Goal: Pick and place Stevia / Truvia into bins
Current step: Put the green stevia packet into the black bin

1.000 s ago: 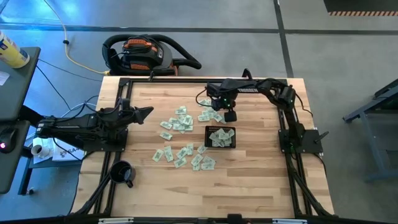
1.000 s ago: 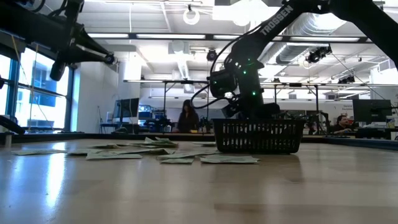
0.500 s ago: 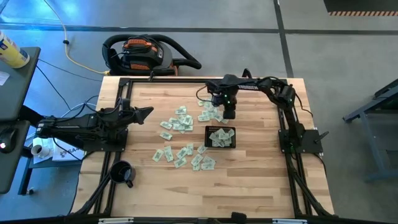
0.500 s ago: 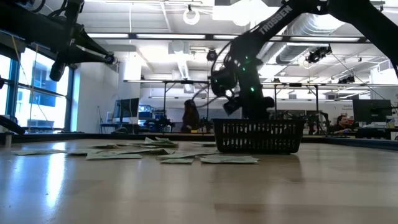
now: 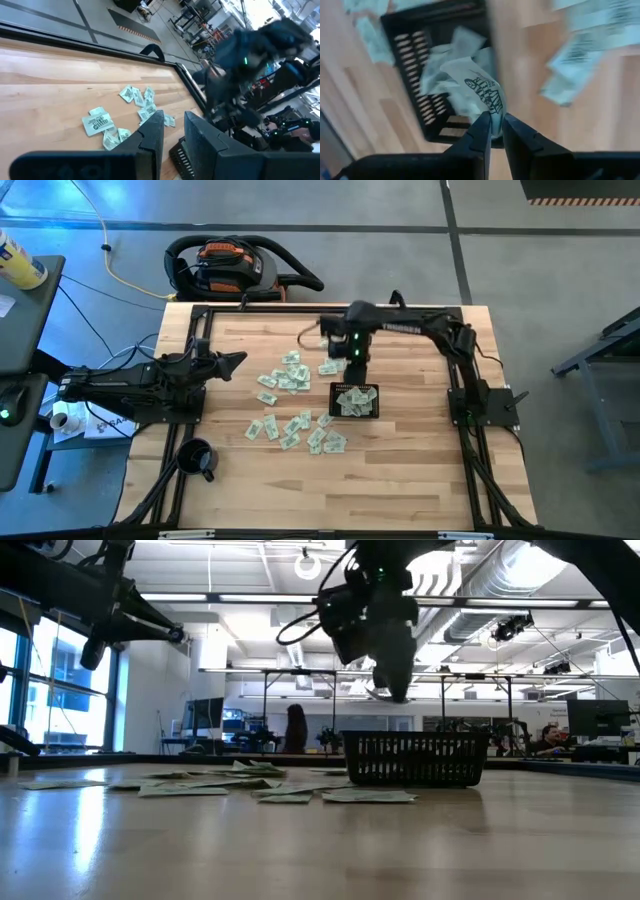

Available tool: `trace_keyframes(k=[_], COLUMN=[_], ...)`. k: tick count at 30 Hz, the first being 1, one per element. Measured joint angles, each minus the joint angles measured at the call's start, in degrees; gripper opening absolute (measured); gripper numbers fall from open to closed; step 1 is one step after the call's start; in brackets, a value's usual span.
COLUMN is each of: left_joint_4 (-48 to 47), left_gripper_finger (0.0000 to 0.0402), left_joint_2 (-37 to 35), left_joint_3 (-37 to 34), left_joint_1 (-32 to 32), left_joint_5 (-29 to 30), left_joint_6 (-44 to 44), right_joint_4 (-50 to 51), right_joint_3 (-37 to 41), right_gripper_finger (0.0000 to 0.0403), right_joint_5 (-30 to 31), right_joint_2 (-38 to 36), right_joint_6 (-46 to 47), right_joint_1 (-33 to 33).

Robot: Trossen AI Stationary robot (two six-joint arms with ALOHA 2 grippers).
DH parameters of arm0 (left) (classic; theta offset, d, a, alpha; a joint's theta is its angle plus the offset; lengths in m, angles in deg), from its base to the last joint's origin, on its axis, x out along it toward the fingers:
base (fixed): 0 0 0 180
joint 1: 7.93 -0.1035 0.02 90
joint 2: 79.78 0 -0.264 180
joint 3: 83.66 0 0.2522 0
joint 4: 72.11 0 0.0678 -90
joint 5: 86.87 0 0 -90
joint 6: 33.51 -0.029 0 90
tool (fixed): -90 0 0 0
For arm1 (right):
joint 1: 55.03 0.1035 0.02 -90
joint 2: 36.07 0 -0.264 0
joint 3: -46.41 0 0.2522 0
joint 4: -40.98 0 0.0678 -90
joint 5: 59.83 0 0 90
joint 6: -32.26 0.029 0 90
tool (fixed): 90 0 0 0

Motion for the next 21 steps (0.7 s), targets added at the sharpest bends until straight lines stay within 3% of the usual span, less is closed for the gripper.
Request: trace_keyframes(k=[6,13,21], left_joint_4=[0.0,0.0,0.0], left_gripper_finger=[0.0111,0.0111,0.0111], left_joint_2=[0.0,0.0,0.0], left_joint_3=[0.0,0.0,0.0], left_joint_1=[0.0,0.0,0.0], left_joint_5=[-1.3,-3.5,-4.8], left_joint_6=[0.0,0.0,0.0], right_joint_4=[-2.4,-7.7,-10.0], right_joint_3=[6.2,12.5,13.5], right_gripper_finger=[0.0008,0.0024,0.0006], right_joint_5=[2.9,4.2,2.8], right_joint_2=[0.0,0.1,0.1], right_joint_6=[3.3,10.5,11.1], right_joint_1=[5.3,5.3,5.9])
